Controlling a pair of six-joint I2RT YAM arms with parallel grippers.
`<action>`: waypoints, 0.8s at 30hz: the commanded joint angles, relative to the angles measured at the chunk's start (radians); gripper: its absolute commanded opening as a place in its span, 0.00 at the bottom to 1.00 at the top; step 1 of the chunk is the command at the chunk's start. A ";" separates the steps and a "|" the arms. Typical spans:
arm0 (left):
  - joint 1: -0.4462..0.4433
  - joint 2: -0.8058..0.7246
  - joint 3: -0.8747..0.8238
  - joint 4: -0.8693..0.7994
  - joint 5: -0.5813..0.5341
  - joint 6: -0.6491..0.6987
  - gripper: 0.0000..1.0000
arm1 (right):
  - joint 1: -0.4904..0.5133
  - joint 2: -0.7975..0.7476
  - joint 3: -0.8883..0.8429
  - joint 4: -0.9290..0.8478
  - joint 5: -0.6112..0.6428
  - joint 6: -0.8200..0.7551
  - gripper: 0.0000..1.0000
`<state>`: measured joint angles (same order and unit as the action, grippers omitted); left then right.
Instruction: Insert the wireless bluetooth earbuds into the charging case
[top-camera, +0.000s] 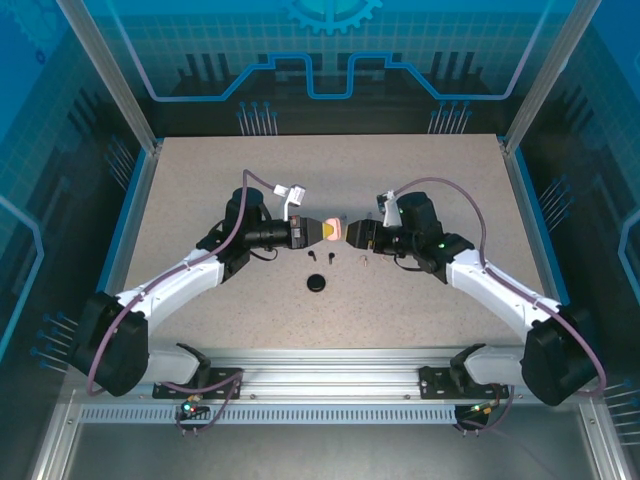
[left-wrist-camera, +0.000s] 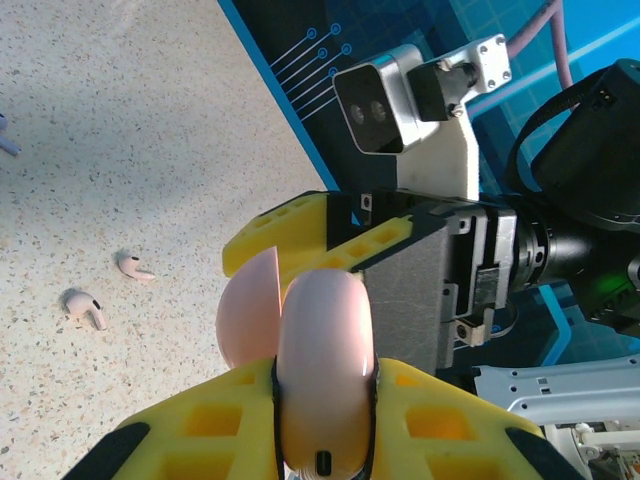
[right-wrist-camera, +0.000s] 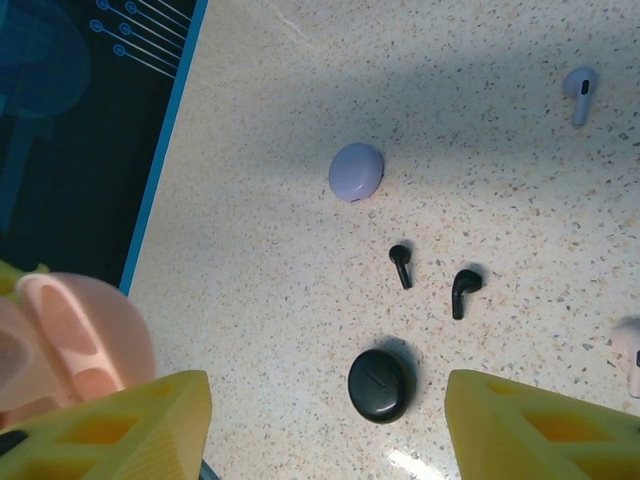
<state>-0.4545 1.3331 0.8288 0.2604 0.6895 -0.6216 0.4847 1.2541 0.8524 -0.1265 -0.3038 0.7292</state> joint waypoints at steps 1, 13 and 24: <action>-0.005 -0.018 0.012 0.027 0.025 0.013 0.00 | -0.020 -0.083 -0.020 -0.010 -0.060 -0.025 0.63; -0.007 0.003 0.016 0.084 0.062 -0.029 0.00 | -0.027 -0.067 -0.036 0.123 -0.220 -0.050 0.44; -0.015 0.015 0.023 0.087 0.062 -0.030 0.00 | -0.006 -0.025 -0.009 0.137 -0.221 -0.048 0.42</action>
<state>-0.4610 1.3407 0.8288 0.3241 0.7238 -0.6491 0.4664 1.2255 0.8116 -0.0223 -0.5064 0.6949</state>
